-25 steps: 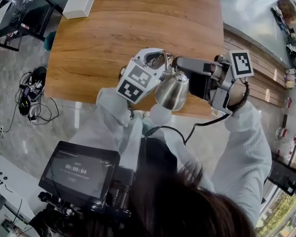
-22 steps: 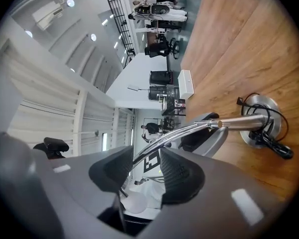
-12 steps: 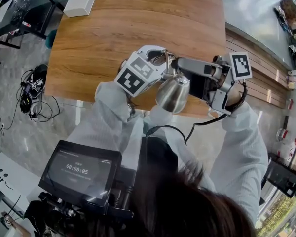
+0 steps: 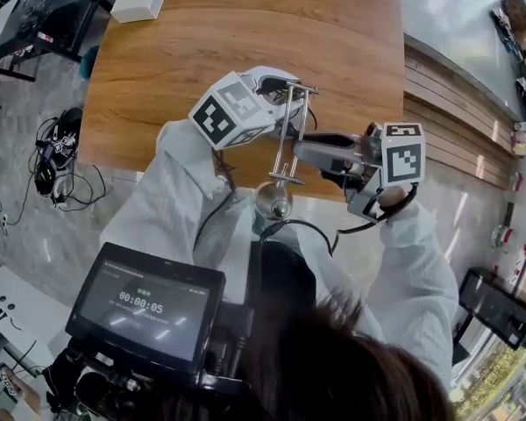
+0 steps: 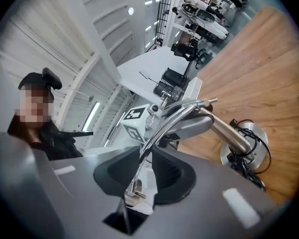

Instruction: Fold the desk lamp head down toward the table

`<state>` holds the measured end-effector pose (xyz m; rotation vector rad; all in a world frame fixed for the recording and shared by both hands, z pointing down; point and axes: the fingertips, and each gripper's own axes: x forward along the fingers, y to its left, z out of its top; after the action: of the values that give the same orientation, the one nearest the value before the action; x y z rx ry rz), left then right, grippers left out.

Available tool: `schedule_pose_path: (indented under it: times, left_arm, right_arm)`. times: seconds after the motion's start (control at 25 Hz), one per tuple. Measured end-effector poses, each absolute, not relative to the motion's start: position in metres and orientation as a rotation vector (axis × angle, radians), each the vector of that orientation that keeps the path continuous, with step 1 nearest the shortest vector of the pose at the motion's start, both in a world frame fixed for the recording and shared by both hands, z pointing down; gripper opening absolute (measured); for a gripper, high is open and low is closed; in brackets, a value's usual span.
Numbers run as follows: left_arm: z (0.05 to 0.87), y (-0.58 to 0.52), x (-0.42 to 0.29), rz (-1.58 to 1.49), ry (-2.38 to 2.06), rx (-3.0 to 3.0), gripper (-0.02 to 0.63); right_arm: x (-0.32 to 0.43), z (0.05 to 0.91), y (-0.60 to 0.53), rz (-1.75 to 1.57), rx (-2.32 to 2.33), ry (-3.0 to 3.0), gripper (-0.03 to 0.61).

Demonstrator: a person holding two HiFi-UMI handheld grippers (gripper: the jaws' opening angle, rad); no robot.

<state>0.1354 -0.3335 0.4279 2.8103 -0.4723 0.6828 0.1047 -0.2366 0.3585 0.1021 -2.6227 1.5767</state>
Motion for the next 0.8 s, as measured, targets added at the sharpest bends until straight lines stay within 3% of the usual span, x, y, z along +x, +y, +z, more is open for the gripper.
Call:
schedule_pose_path:
  times: [0.44,0.8]
  left_arm:
    - [0.427,-0.333,0.138,0.514,-0.235,2.874,0.117]
    - [0.431,-0.326,0.143,0.559,-0.143,2.935,0.117]
  right_arm:
    - [0.101,0.406,-0.232,1.06,0.201,-2.788,0.071]
    - [0.106,0.424,-0.23,0.84,0.242,-2.791,0.07]
